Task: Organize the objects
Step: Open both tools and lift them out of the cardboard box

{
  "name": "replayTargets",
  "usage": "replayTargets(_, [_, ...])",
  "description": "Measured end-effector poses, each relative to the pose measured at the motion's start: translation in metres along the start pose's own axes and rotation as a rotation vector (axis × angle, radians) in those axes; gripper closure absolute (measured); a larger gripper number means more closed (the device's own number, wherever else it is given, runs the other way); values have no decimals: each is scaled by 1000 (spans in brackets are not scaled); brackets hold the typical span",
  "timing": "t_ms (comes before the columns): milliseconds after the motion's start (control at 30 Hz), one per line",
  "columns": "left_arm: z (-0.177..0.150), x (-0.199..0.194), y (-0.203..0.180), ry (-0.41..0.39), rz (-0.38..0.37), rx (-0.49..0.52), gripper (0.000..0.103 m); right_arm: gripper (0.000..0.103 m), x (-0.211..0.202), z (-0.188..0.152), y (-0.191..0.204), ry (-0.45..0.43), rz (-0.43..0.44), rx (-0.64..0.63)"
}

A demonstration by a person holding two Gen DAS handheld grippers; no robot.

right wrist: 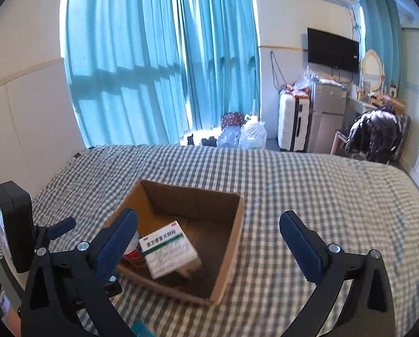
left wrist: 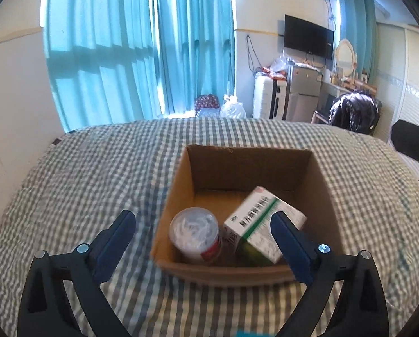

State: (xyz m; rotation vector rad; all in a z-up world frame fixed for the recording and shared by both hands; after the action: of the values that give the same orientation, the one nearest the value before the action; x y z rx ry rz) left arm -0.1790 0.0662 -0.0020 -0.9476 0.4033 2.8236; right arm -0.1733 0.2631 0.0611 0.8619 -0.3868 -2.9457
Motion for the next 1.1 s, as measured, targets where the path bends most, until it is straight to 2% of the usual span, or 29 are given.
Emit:
replayTargets(267, [-27, -88, 5, -34, 15, -51, 2, 1, -96, -21, 16, -9, 3, -32])
replayTargets(467, [-70, -135, 4, -22, 11, -139, 2, 1, -153, -67, 13, -2, -14, -66])
replayTargets(600, [-97, -153, -2, 14, 36, -140, 2, 1, -174, -102, 7, 23, -20, -62])
replayTargets(767, [-137, -168, -12, 61, 81, -123, 2, 1, -176, -146, 4, 63, -50, -83])
replayTargets(967, [-192, -157, -21, 140, 151, -108, 2, 1, -152, -205, -2, 160, -71, -106])
replayTargets(1100, [-214, -146, -29, 161, 118, -113, 2, 1, -131, -240, 1, 262, -48, -131])
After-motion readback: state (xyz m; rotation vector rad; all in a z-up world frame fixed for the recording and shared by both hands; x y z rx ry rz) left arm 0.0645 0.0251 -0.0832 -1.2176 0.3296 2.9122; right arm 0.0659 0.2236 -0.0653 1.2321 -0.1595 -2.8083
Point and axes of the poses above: each gripper's, at about its wrist camera, not at the fingertips, and x roughly the way its jaws point, y to its left, z to its top, the point moved 1 cm from there along x, roughly the way its jaws point, and after that the axes turned 12 degrees about x, right-handed, at the moved point
